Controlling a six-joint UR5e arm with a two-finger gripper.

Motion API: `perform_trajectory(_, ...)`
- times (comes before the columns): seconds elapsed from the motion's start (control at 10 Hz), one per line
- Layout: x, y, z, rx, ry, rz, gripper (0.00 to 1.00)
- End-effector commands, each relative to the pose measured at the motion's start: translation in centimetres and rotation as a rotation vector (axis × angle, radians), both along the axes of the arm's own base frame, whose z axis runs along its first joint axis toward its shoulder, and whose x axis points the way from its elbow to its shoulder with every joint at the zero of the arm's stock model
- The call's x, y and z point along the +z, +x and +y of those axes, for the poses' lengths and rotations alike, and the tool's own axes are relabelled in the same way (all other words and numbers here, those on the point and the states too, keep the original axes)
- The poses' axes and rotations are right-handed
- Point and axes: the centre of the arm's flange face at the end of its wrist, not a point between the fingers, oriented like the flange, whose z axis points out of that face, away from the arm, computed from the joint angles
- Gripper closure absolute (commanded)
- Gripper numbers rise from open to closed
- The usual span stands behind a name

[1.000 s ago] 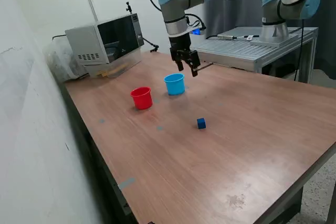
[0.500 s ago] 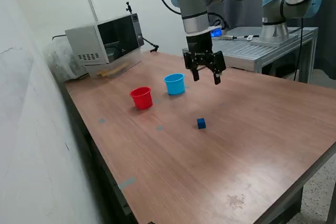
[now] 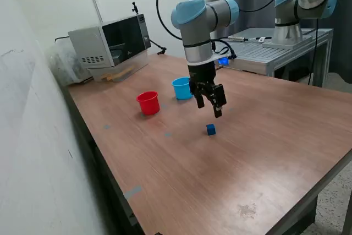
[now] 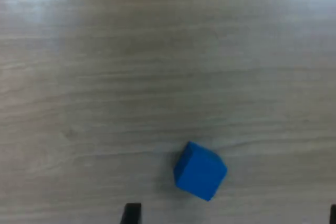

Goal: Place red objects in the red bin, and blue objects in the blue bin.

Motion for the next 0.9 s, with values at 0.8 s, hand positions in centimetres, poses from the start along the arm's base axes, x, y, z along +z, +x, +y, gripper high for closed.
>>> perform_trajectory(0.8,-3.1,0.6,-4.1,-0.232,0.070,0.007,0.00)
